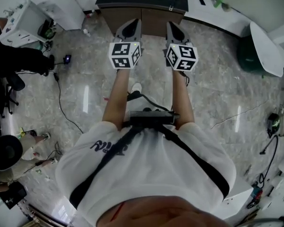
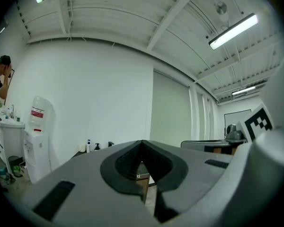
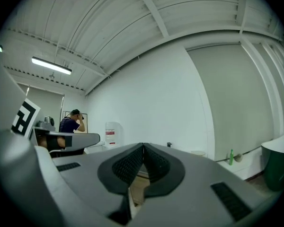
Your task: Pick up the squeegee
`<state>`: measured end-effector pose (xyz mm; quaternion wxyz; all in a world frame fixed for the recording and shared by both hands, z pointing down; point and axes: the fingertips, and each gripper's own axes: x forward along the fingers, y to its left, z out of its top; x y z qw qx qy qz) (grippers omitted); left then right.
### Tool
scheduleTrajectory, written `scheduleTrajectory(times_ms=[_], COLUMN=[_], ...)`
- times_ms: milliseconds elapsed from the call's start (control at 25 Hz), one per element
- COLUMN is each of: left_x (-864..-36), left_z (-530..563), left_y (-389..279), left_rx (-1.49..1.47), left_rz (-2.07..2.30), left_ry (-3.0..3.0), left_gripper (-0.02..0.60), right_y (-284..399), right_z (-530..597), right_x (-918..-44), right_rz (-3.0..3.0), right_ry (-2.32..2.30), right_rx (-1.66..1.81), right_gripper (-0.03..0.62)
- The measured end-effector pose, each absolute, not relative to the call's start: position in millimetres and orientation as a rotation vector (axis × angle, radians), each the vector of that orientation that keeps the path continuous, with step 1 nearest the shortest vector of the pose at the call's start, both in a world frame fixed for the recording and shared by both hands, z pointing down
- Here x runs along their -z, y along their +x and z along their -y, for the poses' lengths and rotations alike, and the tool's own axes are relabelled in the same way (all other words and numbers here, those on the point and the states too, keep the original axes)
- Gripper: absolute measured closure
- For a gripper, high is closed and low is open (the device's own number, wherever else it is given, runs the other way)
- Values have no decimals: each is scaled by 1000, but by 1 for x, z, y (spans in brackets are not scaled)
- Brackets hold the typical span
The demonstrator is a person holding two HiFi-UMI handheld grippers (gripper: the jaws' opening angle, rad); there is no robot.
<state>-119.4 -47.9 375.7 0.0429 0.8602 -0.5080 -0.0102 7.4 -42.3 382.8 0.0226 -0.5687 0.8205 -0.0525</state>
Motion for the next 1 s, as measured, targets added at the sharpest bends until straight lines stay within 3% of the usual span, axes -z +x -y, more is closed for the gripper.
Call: scheduleTrajectory(times_ms=[480, 1000], left_x=[-386, -401], left_z=[212, 380], left_y=[-141, -34], left_rx=[23, 30], left_rz=[1396, 1302], left_ry=[2698, 2764], left_gripper=[572, 572], right_y=[-16, 86], right_z=[188, 363], right_x=[-385, -408], right_rz=[-2473, -2427], right_ry=[-1913, -1945], right_rx=[177, 228], right_gripper=[586, 585])
